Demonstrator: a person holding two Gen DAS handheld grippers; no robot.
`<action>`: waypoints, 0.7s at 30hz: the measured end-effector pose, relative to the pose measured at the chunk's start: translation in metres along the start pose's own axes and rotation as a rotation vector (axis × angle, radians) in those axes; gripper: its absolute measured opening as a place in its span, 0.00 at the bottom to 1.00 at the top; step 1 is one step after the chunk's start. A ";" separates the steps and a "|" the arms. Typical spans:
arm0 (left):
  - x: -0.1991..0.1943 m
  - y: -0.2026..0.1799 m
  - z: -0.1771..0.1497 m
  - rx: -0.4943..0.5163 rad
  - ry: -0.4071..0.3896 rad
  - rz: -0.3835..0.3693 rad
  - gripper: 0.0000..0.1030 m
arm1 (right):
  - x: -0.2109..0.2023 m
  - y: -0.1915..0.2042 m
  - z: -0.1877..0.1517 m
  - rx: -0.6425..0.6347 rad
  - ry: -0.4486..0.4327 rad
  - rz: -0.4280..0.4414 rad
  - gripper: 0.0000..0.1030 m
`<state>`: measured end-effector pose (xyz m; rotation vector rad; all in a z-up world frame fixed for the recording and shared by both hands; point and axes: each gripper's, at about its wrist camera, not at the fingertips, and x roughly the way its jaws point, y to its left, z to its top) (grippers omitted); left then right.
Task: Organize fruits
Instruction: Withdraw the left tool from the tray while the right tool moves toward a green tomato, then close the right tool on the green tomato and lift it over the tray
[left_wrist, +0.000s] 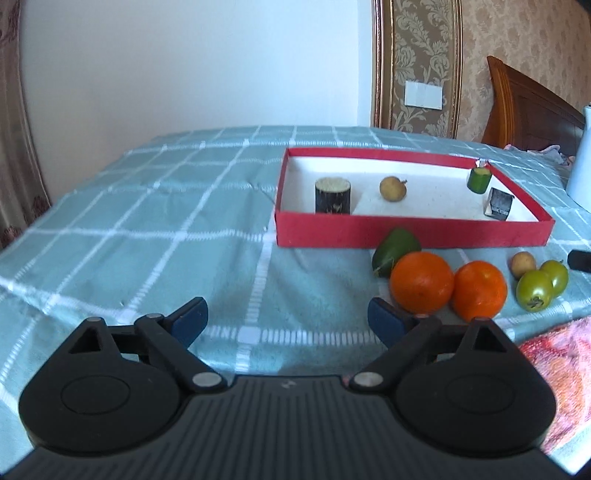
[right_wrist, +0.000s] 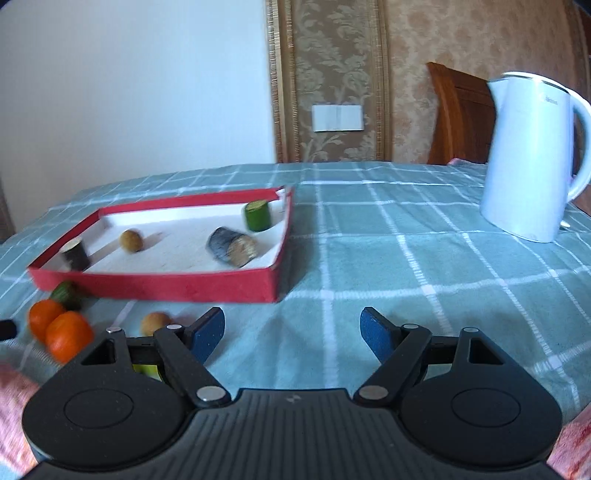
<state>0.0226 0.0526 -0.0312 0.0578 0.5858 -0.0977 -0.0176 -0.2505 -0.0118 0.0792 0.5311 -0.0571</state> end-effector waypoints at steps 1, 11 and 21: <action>0.001 0.001 -0.001 -0.001 0.005 -0.005 0.90 | -0.001 0.004 -0.001 -0.018 0.005 0.014 0.78; 0.005 0.009 -0.002 -0.033 0.032 -0.054 0.99 | -0.012 0.028 -0.001 -0.044 -0.012 0.102 0.78; 0.003 0.010 -0.003 -0.039 0.031 -0.077 1.00 | -0.003 0.038 -0.003 -0.054 0.026 0.110 0.63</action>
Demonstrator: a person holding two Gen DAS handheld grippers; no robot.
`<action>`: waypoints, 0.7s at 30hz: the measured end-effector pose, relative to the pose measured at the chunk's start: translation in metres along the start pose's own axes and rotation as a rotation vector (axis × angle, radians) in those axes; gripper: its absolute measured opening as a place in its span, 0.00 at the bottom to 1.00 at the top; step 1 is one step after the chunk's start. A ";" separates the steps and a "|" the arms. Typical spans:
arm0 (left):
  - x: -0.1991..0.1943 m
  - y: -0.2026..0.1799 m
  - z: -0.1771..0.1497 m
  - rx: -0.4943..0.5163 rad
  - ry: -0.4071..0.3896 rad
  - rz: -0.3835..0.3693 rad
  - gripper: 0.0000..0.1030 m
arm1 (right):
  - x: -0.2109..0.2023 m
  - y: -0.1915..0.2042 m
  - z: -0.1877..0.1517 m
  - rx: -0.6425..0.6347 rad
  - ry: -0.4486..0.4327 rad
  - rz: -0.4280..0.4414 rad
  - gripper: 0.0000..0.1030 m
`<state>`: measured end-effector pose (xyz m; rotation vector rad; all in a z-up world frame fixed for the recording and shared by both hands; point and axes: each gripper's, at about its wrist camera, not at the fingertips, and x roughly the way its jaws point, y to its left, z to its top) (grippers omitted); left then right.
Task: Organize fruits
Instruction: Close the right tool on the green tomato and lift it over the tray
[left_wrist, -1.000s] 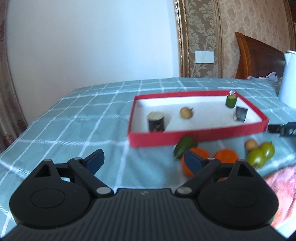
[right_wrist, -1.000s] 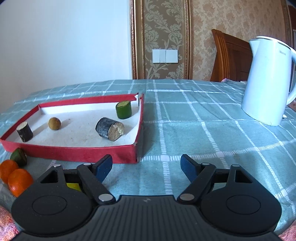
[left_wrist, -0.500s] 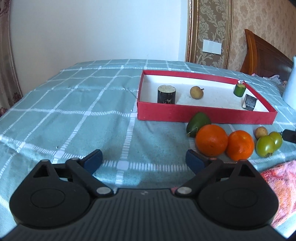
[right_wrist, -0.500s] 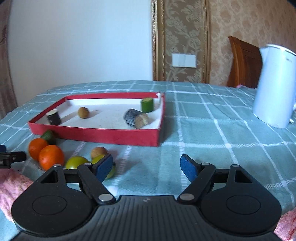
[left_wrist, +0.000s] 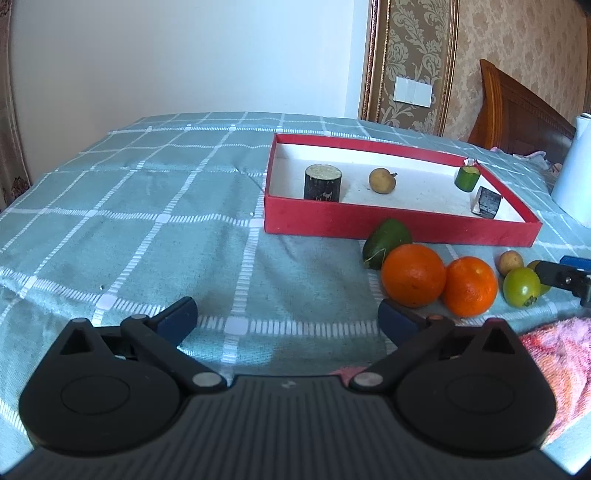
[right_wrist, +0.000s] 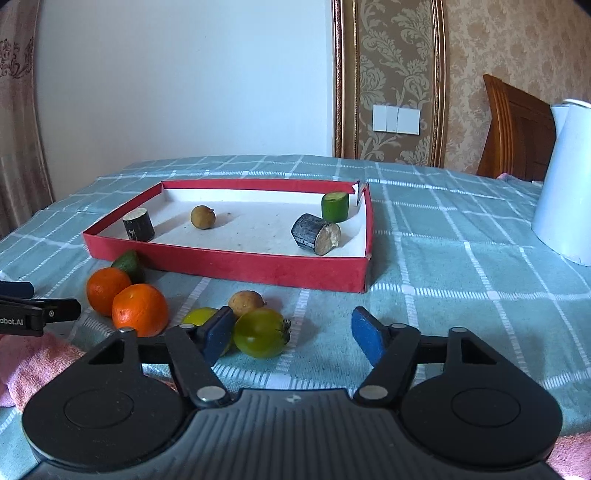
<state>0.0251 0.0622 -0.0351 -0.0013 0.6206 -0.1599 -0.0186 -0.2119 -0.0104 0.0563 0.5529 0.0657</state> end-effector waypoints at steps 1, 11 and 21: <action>0.000 0.000 0.000 0.000 0.001 -0.003 1.00 | 0.001 -0.003 0.000 0.020 0.008 0.013 0.61; 0.001 -0.001 0.000 0.011 0.005 -0.001 1.00 | 0.012 -0.008 0.010 0.134 0.067 0.055 0.61; 0.001 0.001 0.000 0.005 0.002 -0.007 1.00 | 0.002 -0.018 0.002 0.152 0.098 0.151 0.40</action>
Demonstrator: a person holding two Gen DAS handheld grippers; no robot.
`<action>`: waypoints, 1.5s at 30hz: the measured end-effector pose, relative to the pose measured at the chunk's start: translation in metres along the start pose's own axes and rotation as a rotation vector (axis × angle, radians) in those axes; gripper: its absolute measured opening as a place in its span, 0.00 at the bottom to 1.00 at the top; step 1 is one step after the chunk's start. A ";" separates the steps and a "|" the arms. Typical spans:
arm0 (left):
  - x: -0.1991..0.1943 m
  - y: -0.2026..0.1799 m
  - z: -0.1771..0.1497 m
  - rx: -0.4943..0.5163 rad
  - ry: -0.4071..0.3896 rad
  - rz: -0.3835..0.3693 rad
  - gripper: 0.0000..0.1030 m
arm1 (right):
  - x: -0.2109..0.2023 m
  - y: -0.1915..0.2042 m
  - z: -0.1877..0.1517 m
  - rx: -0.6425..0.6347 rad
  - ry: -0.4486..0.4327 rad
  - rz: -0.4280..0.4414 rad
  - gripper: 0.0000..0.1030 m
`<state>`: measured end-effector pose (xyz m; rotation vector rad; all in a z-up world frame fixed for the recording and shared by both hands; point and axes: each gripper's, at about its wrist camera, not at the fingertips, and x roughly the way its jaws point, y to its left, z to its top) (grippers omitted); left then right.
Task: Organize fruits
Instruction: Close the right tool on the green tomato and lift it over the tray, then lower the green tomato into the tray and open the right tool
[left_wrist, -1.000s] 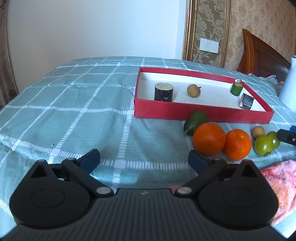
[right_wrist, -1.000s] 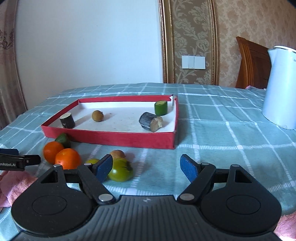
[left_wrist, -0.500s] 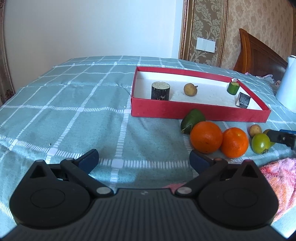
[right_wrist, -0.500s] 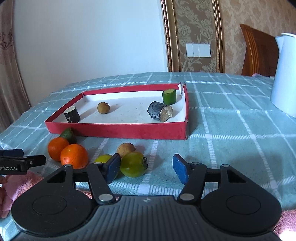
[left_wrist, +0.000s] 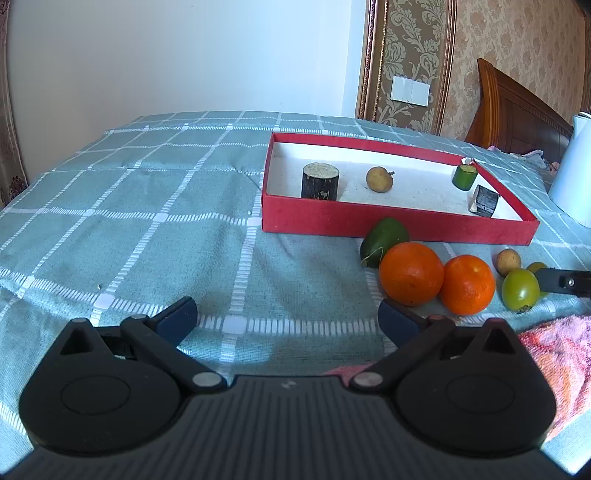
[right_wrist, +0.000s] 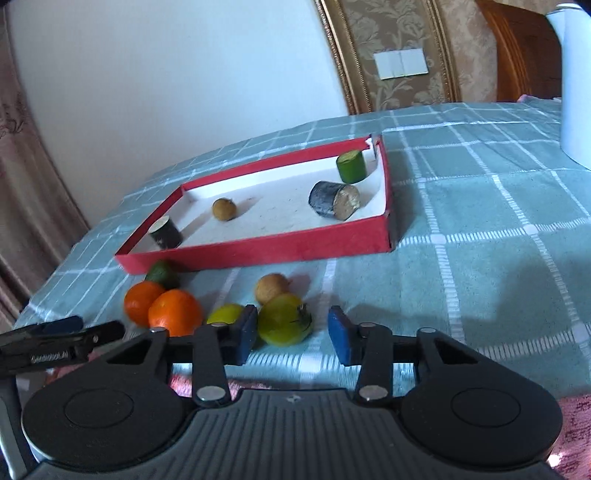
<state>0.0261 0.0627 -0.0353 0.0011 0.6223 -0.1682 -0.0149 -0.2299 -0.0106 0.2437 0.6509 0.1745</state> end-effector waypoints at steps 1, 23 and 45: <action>0.000 0.000 0.000 -0.001 0.000 0.000 1.00 | 0.000 0.004 0.000 -0.026 -0.006 -0.012 0.40; -0.002 0.002 -0.001 -0.017 -0.008 -0.013 1.00 | 0.008 0.024 -0.006 -0.151 -0.072 -0.116 0.32; -0.003 0.002 -0.001 -0.016 -0.007 -0.014 1.00 | 0.058 0.054 0.063 -0.299 -0.136 -0.171 0.32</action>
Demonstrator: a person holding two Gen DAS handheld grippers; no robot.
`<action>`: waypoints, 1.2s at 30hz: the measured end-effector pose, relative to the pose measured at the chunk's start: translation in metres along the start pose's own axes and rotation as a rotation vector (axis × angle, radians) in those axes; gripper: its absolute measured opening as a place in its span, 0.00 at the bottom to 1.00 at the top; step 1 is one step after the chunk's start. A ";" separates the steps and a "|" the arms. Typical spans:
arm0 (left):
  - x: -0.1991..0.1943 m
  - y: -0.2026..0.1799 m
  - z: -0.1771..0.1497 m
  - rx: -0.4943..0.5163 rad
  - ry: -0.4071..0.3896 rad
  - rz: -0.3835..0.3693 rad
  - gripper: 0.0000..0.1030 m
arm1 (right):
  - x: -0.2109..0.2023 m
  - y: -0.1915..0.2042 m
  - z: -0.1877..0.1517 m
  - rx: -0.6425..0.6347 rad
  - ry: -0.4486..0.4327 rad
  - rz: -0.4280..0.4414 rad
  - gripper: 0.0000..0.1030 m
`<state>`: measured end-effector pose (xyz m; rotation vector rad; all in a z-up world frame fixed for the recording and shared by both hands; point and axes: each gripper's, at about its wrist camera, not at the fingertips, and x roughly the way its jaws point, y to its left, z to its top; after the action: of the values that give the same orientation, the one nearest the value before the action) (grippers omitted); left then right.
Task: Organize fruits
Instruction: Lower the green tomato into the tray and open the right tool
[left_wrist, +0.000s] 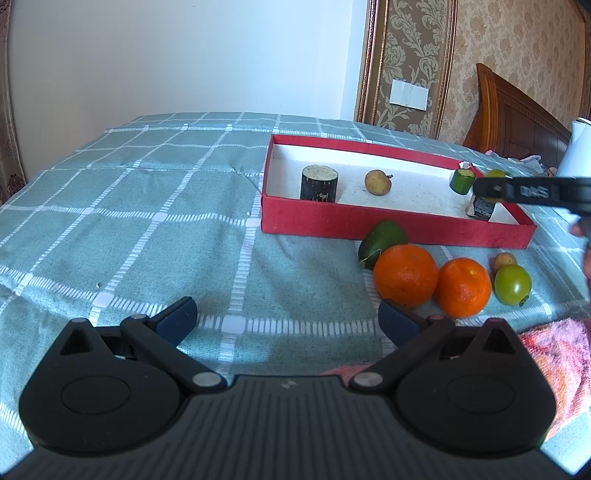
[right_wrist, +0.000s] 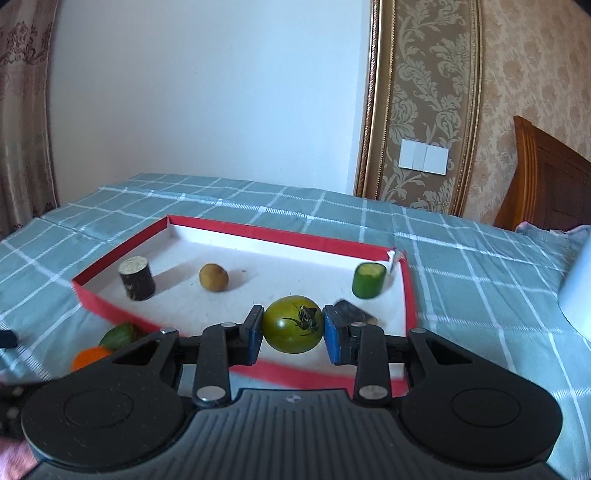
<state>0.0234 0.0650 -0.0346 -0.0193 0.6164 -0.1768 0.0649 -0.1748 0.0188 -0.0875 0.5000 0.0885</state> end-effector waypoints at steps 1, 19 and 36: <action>0.000 0.000 0.000 0.000 0.000 0.000 1.00 | 0.007 0.001 0.003 -0.008 0.002 -0.004 0.32; -0.002 0.001 0.000 -0.014 -0.007 -0.012 1.00 | 0.097 0.013 0.026 -0.039 0.118 -0.015 0.32; -0.002 0.001 0.000 -0.015 -0.007 -0.012 1.00 | 0.110 0.006 0.030 -0.009 0.193 0.000 0.40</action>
<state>0.0223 0.0662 -0.0337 -0.0382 0.6107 -0.1841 0.1741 -0.1585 -0.0082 -0.1056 0.6925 0.0833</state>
